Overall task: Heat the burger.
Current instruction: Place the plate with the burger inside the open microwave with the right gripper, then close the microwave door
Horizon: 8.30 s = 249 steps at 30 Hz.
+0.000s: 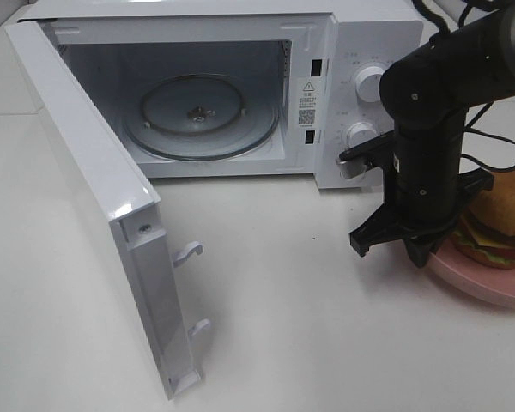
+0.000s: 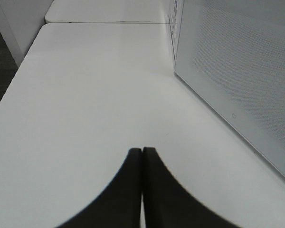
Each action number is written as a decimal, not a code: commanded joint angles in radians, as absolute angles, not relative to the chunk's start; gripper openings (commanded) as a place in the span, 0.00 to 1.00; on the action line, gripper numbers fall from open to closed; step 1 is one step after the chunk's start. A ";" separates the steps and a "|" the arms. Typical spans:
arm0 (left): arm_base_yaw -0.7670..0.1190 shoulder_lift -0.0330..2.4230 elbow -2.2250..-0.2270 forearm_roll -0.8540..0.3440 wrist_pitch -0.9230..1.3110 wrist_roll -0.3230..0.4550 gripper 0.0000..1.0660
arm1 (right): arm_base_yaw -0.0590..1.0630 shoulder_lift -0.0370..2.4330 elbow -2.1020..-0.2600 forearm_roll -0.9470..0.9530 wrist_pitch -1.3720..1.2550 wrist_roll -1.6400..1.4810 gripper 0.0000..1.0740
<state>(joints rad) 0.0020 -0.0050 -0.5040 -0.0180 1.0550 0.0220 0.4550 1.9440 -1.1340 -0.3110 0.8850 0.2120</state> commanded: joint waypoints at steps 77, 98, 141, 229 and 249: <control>0.006 -0.026 -0.501 -0.021 1.040 0.022 0.00 | 0.846 1.471 -0.820 -0.300 0.490 -1.193 0.00; 0.006 -0.026 -0.501 -0.021 1.040 0.022 0.00 | 0.718 1.603 -0.928 0.098 0.401 -1.606 0.00; 0.006 -0.026 -0.501 -0.021 1.040 0.022 0.00 | 0.659 2.148 -1.721 0.061 0.644 -1.339 0.00; 0.006 -0.026 -0.501 -0.021 1.040 0.022 0.00 | 0.660 2.242 -1.983 -0.012 1.051 -0.091 0.71; 0.006 -0.026 -0.501 -0.021 1.040 0.022 0.00 | 0.660 2.211 -1.970 0.015 1.244 -0.006 0.71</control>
<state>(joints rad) 0.0020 -0.0050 -0.5040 -0.0180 1.0550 0.0220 0.6630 2.2180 -1.9780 0.0060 1.2150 -0.0290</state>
